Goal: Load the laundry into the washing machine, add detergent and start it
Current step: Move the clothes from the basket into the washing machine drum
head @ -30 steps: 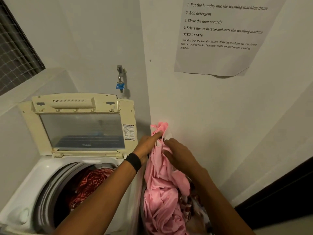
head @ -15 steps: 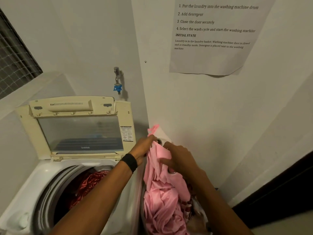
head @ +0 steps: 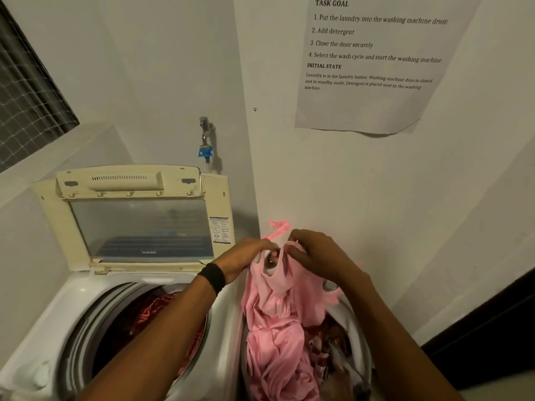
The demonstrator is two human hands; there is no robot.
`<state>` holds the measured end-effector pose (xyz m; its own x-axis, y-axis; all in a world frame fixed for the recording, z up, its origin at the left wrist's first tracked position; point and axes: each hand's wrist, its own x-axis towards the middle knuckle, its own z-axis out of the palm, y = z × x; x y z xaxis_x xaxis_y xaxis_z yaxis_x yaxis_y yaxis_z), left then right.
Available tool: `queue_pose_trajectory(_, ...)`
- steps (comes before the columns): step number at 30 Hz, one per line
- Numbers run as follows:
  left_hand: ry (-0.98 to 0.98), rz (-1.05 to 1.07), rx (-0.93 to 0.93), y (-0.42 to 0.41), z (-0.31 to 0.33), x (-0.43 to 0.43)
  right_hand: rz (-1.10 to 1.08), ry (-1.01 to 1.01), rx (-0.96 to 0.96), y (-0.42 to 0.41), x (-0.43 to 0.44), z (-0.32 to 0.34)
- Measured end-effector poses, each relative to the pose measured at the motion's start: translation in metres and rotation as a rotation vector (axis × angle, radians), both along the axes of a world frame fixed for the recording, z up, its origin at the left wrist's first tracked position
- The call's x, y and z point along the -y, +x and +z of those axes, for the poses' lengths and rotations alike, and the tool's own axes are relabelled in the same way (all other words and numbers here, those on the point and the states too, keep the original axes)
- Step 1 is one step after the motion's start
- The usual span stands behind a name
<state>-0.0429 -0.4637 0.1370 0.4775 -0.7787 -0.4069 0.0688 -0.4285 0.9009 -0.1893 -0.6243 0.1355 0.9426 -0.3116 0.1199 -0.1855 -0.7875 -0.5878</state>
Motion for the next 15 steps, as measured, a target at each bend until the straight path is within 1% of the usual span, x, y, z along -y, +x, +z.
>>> queue_pose_trajectory(3, 0.002, -0.037, -0.022, -0.005, -0.003, 0.0, -0.142, -0.004, 0.007, 0.009, -0.007, -0.01)
queue_pose_trajectory(5, 0.005, -0.043, -0.06, -0.008, -0.004, -0.001, -0.201, -0.012, 0.018, 0.012, -0.016, -0.012)
queue_pose_trajectory(7, 0.001, -0.054, -0.037, -0.009, -0.007, -0.001, -0.233, -0.033, 0.01, 0.017, -0.024, -0.014)
queue_pose_trajectory(9, -0.024, -0.054, -0.027, -0.009, -0.008, -0.003, -0.243, 0.021, 0.031, 0.02, -0.026, -0.017)
queue_pose_trajectory(11, -0.051, -0.021, -0.055, -0.009, -0.009, -0.002, -0.241, 0.077, 0.043, 0.019, -0.025, -0.02)
queue_pose_trajectory(13, -0.063, 0.057, -0.077, -0.006, -0.012, -0.002, -0.238, 0.126, 0.003, 0.015, -0.017, -0.021)
queue_pose_trajectory(15, -0.08, 0.154, -0.076, -0.004, -0.012, -0.003, -0.214, 0.109, -0.125, 0.008, -0.005, -0.02)
